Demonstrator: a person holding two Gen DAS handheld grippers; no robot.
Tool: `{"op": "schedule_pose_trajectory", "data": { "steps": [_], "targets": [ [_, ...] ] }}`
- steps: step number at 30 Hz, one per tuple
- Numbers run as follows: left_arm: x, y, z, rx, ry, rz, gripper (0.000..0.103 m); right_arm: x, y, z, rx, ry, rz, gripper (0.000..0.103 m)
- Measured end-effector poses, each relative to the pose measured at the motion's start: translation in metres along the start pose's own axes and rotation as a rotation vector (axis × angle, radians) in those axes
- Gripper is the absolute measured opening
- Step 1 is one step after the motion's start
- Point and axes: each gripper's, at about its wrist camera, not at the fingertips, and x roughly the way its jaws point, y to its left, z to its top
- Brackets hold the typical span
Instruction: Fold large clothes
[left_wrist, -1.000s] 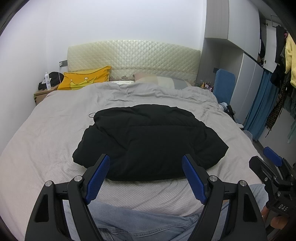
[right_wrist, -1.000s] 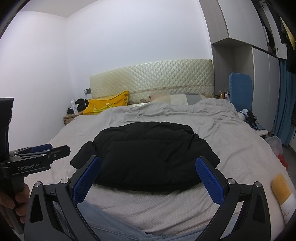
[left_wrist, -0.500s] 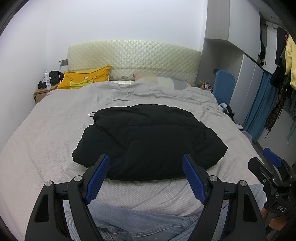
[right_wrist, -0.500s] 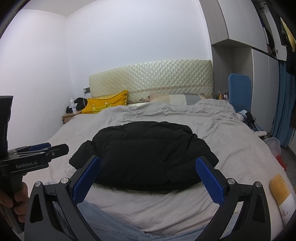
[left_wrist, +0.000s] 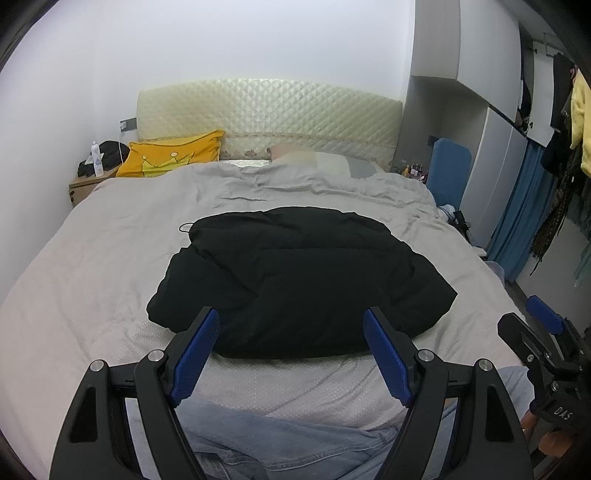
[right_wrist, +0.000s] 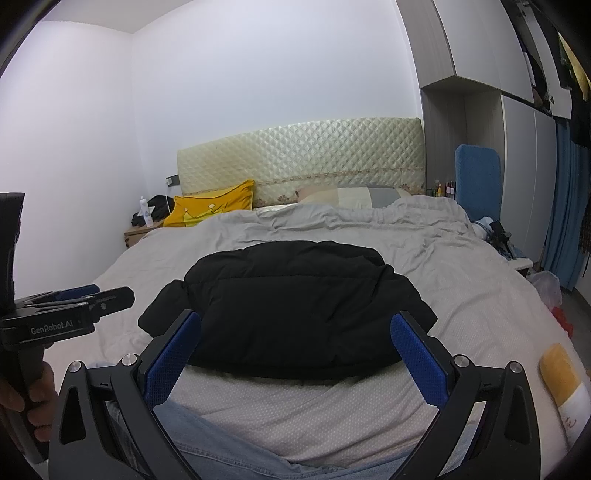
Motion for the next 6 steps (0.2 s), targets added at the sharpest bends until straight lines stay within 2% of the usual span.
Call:
{"op": "schedule_pose_trajectory", "data": {
  "steps": [6],
  "targets": [
    [0.0014, -0.0008, -0.0010, 0.000, 0.006, -0.006, 0.081, -0.0008, -0.0019, 0.0003, 0.000, -0.001, -0.008, 0.103]
  ]
}}
